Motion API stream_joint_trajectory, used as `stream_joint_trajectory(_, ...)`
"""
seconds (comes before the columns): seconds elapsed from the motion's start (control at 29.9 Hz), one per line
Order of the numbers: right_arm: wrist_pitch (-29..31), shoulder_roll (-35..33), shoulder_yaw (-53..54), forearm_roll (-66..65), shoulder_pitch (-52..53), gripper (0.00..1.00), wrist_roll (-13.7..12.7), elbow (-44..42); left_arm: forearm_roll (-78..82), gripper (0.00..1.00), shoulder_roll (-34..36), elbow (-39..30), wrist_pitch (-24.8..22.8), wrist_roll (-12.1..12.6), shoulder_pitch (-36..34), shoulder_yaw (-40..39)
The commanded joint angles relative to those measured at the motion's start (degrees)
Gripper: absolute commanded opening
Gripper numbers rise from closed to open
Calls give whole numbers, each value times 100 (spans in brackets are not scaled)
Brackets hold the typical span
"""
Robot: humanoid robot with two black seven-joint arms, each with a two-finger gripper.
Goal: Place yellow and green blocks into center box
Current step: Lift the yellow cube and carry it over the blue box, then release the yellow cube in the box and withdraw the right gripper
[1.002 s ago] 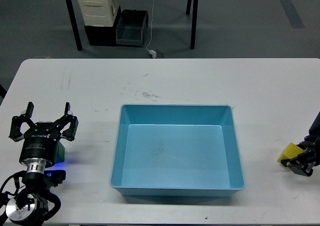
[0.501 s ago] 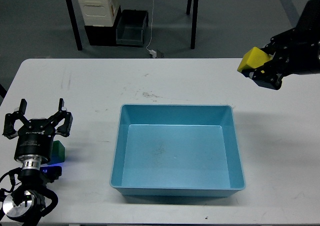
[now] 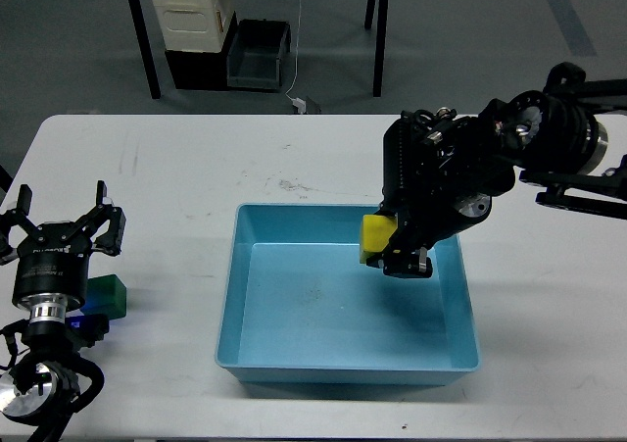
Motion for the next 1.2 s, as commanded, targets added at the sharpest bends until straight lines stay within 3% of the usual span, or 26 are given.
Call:
stream_joint_trajectory(0.0,0,578,-157,-23,-303,15,0,-462,-5,100,17,-3,0,1,-47,-124)
stream_joint_trajectory(0.2,0,1264,-272,-5,-901,29,0,-1332,-5,100,26,-3,8,10,-161,-300)
stream_joint_trajectory(0.3,0,1405,-280,-23,-1016,51,0,-1439,3,100,34,-3,17,10,-249,-318)
stream_joint_trajectory(0.43,-18,1423,-403,65,-1077,94,0,-1457,3,100,87,-3,70,10,-363,-344)
stream_joint_trajectory(0.7,-88,950,25,109,-1007,97,0,-1404,74,100,938,102,334,89,-864,-309)
stream_joint_trajectory(0.9,-88,342,2150,179,-1226,97,0,-1413,1020,100,2099,120,97,27,-1320,-326)
stream_joint_trajectory(1.07,-70,333,3725,197,-1858,97,0,-1343,2865,100,2653,164,8,-25,-1681,-625)
stream_joint_trajectory(1.17,-123,377,4480,206,-2551,97,0,-1045,4173,100,2908,172,-27,-183,-2067,-643)
